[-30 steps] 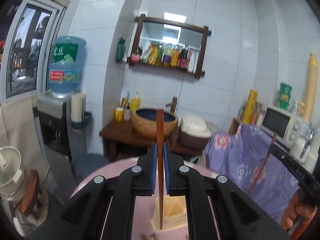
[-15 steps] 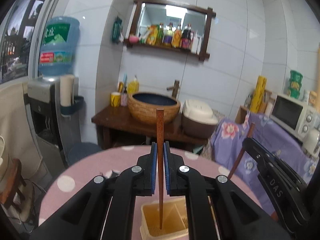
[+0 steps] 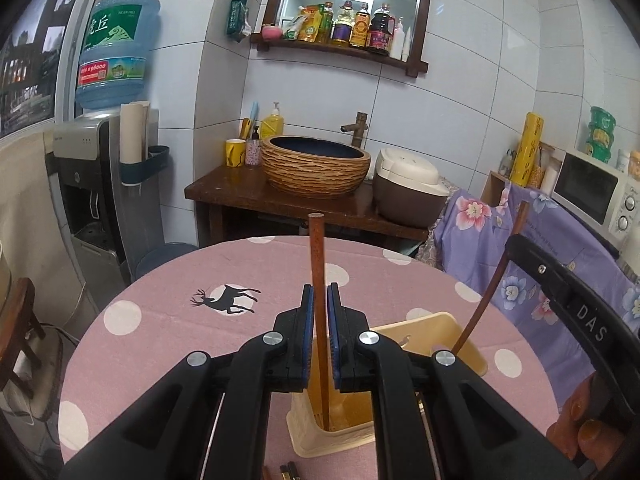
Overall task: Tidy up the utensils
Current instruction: 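Lower chopsticks into the beige holder and open both tools, then move both tools back down toward the remaining chopsticks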
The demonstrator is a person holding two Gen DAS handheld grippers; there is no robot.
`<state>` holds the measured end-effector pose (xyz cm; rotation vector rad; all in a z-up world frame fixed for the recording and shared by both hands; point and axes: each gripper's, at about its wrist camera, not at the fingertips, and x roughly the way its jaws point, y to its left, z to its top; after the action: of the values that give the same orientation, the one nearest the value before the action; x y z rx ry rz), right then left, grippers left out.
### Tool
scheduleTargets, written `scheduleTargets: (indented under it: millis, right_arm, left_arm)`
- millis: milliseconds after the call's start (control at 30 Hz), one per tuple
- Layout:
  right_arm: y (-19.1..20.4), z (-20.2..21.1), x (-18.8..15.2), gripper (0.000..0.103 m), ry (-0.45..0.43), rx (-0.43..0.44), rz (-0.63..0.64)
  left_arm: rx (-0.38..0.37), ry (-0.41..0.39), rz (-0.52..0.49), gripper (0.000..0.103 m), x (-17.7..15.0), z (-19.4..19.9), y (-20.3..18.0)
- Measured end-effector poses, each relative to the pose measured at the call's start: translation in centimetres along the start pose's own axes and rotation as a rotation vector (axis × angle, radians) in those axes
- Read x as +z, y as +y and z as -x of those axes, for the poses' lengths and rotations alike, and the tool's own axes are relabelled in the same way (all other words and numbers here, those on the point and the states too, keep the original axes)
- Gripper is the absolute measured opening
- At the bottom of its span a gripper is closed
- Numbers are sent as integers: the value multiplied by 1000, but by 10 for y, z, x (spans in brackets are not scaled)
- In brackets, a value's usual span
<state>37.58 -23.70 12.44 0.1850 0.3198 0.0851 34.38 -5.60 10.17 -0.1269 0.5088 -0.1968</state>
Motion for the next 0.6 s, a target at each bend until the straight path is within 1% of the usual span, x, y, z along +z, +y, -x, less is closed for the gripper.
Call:
scheduleTargets:
  millis: [33,67,100,133,200,267,300,333,400,533,567,600]
  right_arm:
    - [0,4,-1,22,-8,-2,3]
    - [1,8,-2,39,-15,1,4]
    - [0,13,-3,47,-25,13,-2]
    - [0,19,-4,51,-37,20,-6]
    - [2,30,-6,51,-42,13,4]
    - [3,42,-13,51,-24,0,14]
    - [3,49,-18,51,-10,2,22]
    - [3,54,-23,52,5,7,33]
    - [3,66,-40,55,49,8,67]
    - [-4,86,-77,56,141,-13,100]
    - [-8,90,-86,56,161,-21,95]
    - [-13,95,-98,56,183,-34,85]
  left_arm:
    - [1,-4,4,17,0,4,1]
    - [-5,-7,7,25,-1,8,3]
    - [-14,-10,10,44,-2,12,3]
    - [-23,-22,16,57,-4,20,5]
    - [-22,-38,14,60,-10,32,7]
    - [-13,-34,-8,67,-20,46,10]
    - [-5,-25,-15,75,-28,51,12]
    - [0,-18,-21,80,-33,56,15]
    - [21,12,-31,81,-51,64,23]
    - [62,108,-22,81,-85,70,45]
    - [73,129,-12,80,-94,72,51]
    - [81,145,-2,74,-102,74,56]
